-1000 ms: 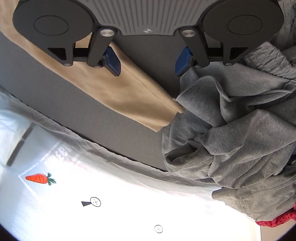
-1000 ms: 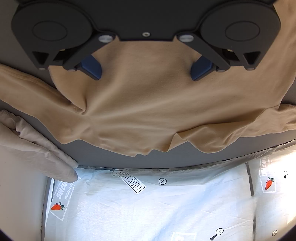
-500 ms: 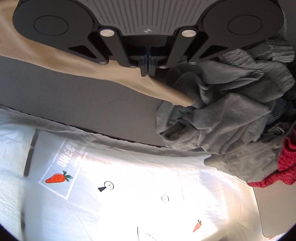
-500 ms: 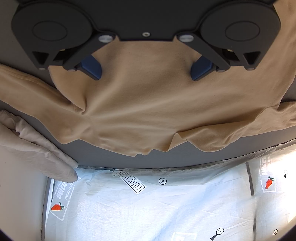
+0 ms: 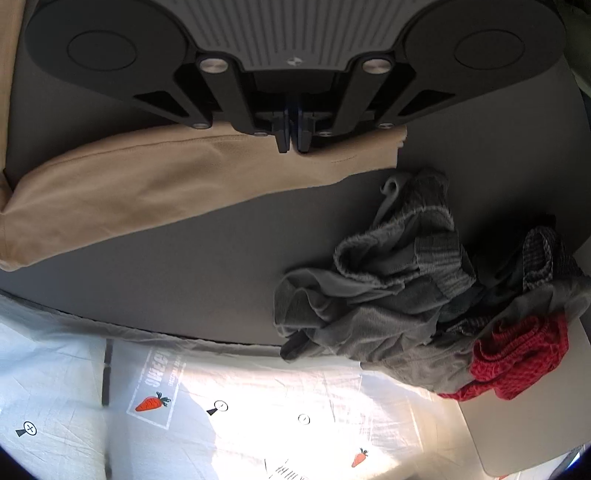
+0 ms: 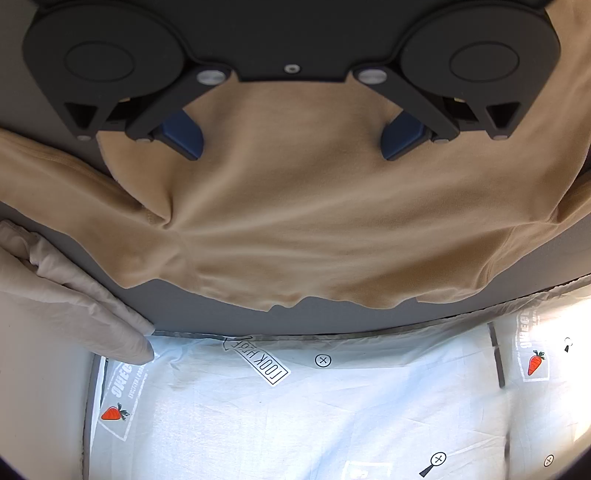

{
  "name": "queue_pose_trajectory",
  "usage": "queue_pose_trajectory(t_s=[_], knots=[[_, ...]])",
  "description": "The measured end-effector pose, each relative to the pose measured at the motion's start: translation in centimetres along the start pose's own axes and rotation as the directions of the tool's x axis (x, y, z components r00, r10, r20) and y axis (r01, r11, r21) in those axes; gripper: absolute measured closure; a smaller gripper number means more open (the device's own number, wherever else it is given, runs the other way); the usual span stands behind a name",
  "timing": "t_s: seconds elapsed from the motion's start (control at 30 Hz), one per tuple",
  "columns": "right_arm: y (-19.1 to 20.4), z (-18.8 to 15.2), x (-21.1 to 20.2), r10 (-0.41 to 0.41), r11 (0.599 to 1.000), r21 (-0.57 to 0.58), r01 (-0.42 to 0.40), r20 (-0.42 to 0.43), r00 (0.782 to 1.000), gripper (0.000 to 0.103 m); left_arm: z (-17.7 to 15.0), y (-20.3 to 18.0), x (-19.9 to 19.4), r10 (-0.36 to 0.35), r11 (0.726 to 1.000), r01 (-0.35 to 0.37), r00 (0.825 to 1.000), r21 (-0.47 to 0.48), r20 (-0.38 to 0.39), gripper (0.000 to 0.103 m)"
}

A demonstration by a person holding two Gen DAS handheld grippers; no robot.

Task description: Fold clothes

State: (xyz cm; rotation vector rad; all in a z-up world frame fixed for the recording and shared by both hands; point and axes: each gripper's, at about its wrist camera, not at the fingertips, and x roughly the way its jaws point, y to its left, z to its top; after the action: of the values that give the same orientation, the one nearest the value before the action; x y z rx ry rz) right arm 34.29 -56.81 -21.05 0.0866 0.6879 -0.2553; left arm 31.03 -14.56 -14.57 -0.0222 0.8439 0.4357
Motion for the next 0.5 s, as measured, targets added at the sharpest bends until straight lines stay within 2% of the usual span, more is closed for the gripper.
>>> queue_pose_trajectory(t_s=[0.13, 0.27, 0.3, 0.4, 0.5], knots=[[0.0, 0.0, 0.0, 0.000, 1.000, 0.000, 0.000, 0.000, 1.000, 0.000, -1.3, 2.4, -0.1, 0.039, 0.993, -0.046, 0.997, -0.106, -0.061, 0.094], [0.1, 0.0, 0.0, -0.003, 1.000, 0.002, 0.003, 0.000, 1.000, 0.000, -1.1, 5.2, 0.6, 0.081, 0.967, -0.103, 0.991, -0.234, -0.102, 0.062], [0.1, 0.0, 0.0, -0.004, 1.000, 0.003, 0.004, 0.000, 1.000, 0.000, -1.1, 5.6, 0.9, 0.080, 0.962, -0.105, 0.991, -0.251, -0.109, 0.061], [0.2, 0.0, 0.0, -0.006, 1.000, 0.004, 0.006, -0.001, 1.000, 0.000, -0.8, 6.0, 2.0, 0.057, 0.961, -0.089, 0.990, -0.261, -0.129, 0.048], [0.2, 0.0, 0.0, -0.007, 1.000, 0.005, 0.007, -0.001, 1.000, 0.000, -0.5, 5.7, 2.8, 0.067, 0.962, -0.097, 0.990, -0.254, -0.123, 0.040]])
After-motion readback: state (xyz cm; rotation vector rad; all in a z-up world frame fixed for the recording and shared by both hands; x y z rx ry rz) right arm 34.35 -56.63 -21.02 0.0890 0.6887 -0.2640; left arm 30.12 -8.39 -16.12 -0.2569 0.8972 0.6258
